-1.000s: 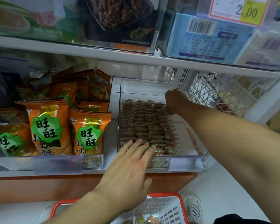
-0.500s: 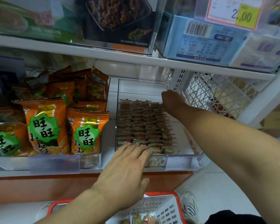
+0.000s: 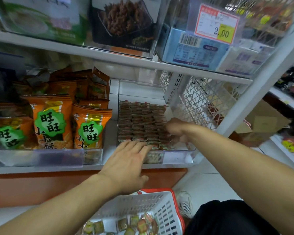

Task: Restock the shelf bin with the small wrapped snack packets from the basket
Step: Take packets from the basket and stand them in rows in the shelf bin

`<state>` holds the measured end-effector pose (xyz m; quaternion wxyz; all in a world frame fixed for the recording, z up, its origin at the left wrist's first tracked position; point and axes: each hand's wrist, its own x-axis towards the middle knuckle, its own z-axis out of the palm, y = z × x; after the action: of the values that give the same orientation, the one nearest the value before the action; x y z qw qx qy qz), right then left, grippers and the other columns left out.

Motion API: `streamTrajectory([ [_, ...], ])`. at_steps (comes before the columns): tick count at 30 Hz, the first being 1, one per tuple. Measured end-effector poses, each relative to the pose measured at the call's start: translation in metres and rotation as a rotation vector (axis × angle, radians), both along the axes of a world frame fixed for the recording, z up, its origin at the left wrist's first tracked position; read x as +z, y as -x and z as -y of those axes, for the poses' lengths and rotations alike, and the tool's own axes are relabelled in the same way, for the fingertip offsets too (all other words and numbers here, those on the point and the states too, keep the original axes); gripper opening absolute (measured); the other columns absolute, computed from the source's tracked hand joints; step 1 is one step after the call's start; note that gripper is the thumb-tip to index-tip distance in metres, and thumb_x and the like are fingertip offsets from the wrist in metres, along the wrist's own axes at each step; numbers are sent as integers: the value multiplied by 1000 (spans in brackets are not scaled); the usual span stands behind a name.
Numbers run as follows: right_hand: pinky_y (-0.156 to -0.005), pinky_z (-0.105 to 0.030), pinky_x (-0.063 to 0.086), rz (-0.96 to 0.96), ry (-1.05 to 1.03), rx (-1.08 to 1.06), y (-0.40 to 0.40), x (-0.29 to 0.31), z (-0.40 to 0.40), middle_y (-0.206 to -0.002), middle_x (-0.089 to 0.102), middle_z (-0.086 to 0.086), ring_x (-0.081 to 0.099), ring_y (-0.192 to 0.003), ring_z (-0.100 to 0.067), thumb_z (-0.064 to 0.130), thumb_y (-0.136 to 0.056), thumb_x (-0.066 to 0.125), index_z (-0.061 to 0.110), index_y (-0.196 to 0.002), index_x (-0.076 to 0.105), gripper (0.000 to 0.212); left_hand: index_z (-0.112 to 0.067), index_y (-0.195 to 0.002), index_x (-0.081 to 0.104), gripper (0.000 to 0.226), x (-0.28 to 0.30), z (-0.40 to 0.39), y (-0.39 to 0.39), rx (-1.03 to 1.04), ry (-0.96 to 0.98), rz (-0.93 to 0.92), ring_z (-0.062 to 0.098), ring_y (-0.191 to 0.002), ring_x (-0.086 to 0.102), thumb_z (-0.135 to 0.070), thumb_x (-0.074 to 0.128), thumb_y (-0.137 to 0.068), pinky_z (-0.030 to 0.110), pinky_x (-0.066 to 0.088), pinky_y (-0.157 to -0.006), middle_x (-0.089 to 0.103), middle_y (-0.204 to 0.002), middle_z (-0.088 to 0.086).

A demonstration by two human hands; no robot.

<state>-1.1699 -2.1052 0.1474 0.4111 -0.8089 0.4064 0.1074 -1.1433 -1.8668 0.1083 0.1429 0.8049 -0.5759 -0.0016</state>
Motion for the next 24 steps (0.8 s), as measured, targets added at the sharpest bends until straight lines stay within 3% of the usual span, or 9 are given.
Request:
streamTrajectory([
  [3, -58, -35, 62, 27, -75, -69, 2, -3, 0, -67, 73, -5, 71, -58, -19, 17, -100, 49, 9, -90, 62, 19, -28, -158, 21, 98, -1, 1, -1, -3, -3, -9, 16, -152, 19, -67, 60, -77, 33, 4, -123, 27, -164, -5],
  [6, -74, -51, 59, 8, -247, -193, 5, 1, 4, -99, 71, -15, 71, -79, -31, 17, -99, 50, 4, -106, 63, 20, -27, -157, 22, 98, -2, 1, -1, 7, -1, 1, 16, -151, 20, -67, 60, -77, 34, 5, -124, 29, -163, -4],
  [9, -53, -38, 58, 47, -322, -249, 4, 2, -1, -75, 72, -12, 71, -54, -25, 15, -100, 49, 5, -97, 62, 17, -27, -157, 22, 98, -3, 2, 0, 11, -2, -3, 17, -151, 20, -68, 60, -75, 34, 5, -123, 30, -163, -4],
  [11, -49, -34, 56, 49, -335, -237, 2, 1, -4, -61, 71, -9, 70, -49, -22, 16, -101, 48, 6, -95, 62, 18, -28, -157, 22, 99, -4, 2, -1, 8, -3, -9, 17, -150, 21, -69, 59, -74, 34, 6, -123, 30, -163, -4],
  [14, -55, -34, 57, 47, -345, -248, 3, 2, 3, -72, 71, -9, 72, -69, -26, 27, -99, 54, 11, -91, 61, 20, -28, -157, 22, 99, -4, 2, -1, 4, -3, -7, 17, -150, 22, -70, 58, -74, 35, 6, -123, 30, -162, -5],
  [16, -69, -33, 51, 98, -189, -235, 0, 2, 10, -85, 63, -1, 62, -85, -21, 37, -97, 58, 18, -87, 58, 21, -27, -156, 23, 98, -4, 2, -1, 10, -1, -4, 17, -149, 23, -69, 59, -75, 36, 7, -124, 31, -162, -4],
  [18, -72, -31, 46, 223, -149, -293, -8, -3, 10, -83, 57, 3, 53, -75, -14, 34, -98, 58, 18, -87, 57, 19, -27, -157, 23, 98, -4, 2, -1, 12, -1, -6, 18, -150, 23, -69, 59, -75, 36, 6, -124, 31, -162, -4],
  [21, -54, -26, 54, 305, -282, -383, -20, -11, 1, -75, 72, -6, 68, -58, -17, 16, -100, 51, 9, -89, 65, 19, -28, -157, 21, 99, -4, 1, -1, 10, -5, -12, 18, -150, 22, -70, 59, -76, 35, 5, -124, 30, -162, -4],
  [24, -56, -29, 56, 267, -276, -367, -27, -16, -2, -81, 75, -10, 71, -65, -23, 13, -99, 50, 4, -96, 68, 20, -28, -156, 23, 99, -4, 1, -2, 8, -7, -22, 18, -147, 25, -71, 58, -74, 35, 8, -123, 33, -160, -4],
])
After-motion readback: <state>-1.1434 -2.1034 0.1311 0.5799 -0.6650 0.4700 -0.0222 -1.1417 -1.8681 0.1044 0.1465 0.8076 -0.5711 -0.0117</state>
